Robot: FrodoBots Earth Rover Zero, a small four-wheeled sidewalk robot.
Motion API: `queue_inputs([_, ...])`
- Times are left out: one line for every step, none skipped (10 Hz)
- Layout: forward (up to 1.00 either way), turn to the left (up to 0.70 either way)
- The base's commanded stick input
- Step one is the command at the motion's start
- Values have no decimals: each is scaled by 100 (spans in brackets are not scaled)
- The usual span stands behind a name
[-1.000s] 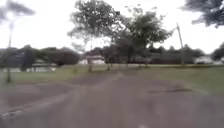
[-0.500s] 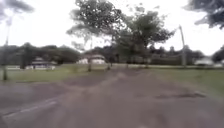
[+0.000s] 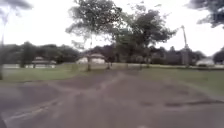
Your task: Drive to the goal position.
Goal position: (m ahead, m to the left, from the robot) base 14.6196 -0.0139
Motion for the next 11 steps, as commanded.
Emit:
queue_inputs([70,0])
queue_inputs([70,0])
queue_inputs([70,0])
queue_inputs([70,0])
queue_inputs([70,0])
queue_inputs([70,0])
queue_inputs([70,0])
queue_inputs([70,0])
queue_inputs([70,0])
queue_inputs([70,0])
queue_inputs([70,0])
